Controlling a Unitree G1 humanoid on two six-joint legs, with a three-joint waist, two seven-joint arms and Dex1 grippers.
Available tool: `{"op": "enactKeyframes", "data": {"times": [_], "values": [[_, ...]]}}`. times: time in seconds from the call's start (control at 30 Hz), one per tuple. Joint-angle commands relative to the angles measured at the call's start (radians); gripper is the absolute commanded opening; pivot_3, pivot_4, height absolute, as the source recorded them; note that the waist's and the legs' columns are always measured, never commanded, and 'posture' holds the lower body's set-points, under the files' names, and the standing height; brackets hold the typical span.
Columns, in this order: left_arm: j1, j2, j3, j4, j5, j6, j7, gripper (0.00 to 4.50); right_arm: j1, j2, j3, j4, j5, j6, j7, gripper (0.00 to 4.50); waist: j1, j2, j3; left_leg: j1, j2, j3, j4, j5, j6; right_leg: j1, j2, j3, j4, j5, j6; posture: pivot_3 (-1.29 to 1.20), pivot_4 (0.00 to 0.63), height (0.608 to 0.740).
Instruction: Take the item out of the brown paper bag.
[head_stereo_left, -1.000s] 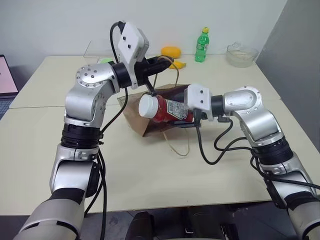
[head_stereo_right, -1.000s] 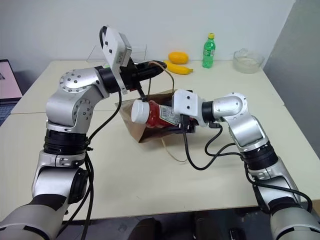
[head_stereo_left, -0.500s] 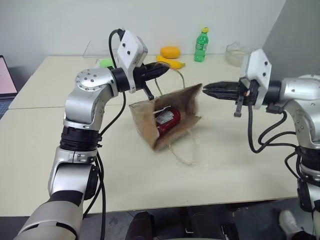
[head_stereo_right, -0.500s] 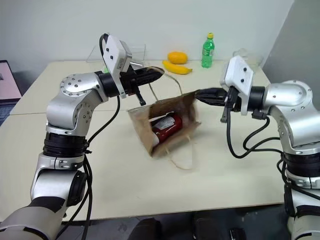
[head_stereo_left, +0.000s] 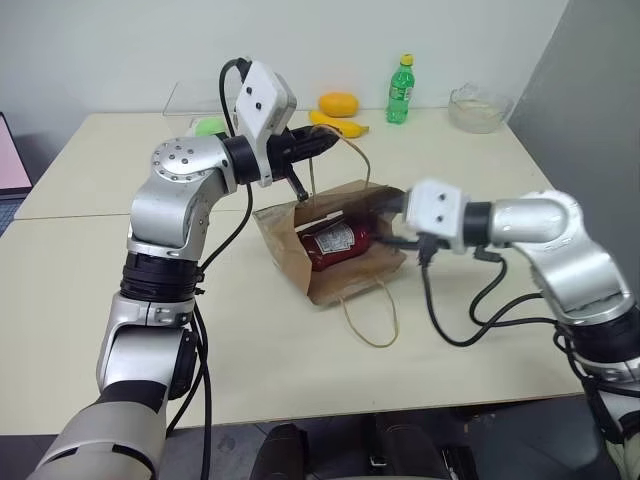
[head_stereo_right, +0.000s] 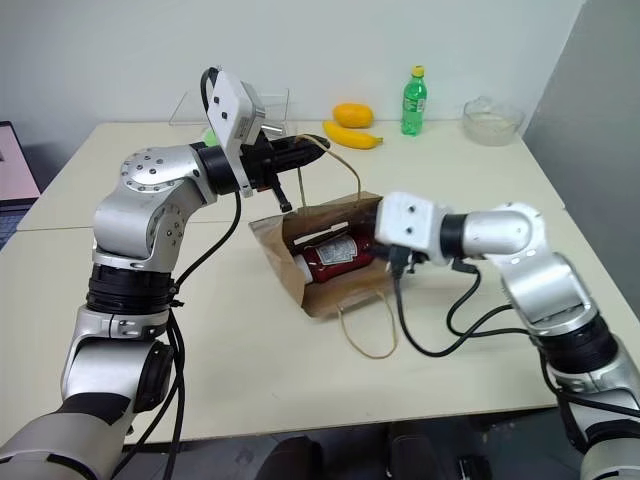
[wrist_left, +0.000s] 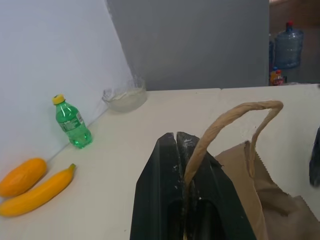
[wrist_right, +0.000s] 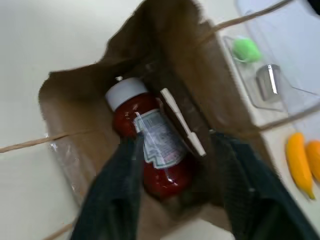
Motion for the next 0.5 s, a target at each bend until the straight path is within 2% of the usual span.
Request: {"op": "enactKeyframes", "data": {"times": [0.03, 0.07, 0.33, 0.5], "values": [[-0.028, 0.005, 0.007, -0.029, -0.007, -0.006, -0.007, 0.00, -0.031, 0.021, 0.070, 0.025, -0.141, -0.046, -0.059, 3.37, 0.000, 0.000, 0.000, 0.000, 0.000, 0.000, 0.000, 0.000, 0.000, 0.000, 0.000, 0.000, 0.000, 0.000, 0.000, 0.00, 0.150, 0.740], [-0.027, 0.005, 0.007, -0.030, -0.008, -0.006, -0.009, 0.00, -0.041, 0.034, 0.099, 0.037, -0.182, -0.055, -0.072, 3.69, 0.000, 0.000, 0.000, 0.000, 0.000, 0.000, 0.000, 0.000, 0.000, 0.000, 0.000, 0.000, 0.000, 0.000, 0.000, 0.00, 0.150, 0.740], [-0.029, 0.003, 0.006, -0.031, -0.010, -0.008, -0.022, 0.00, -0.119, 0.132, 0.296, 0.183, -0.481, -0.175, -0.120, 3.69, 0.000, 0.000, 0.000, 0.000, 0.000, 0.000, 0.000, 0.000, 0.000, 0.000, 0.000, 0.000, 0.000, 0.000, 0.000, 0.00, 0.150, 0.740], [-0.031, 0.000, 0.006, -0.030, -0.009, -0.009, -0.027, 0.00, -0.164, 0.204, 0.370, 0.322, -0.600, -0.258, -0.145, 3.69, 0.000, 0.000, 0.000, 0.000, 0.000, 0.000, 0.000, 0.000, 0.000, 0.000, 0.000, 0.000, 0.000, 0.000, 0.000, 0.00, 0.150, 0.740]]}}
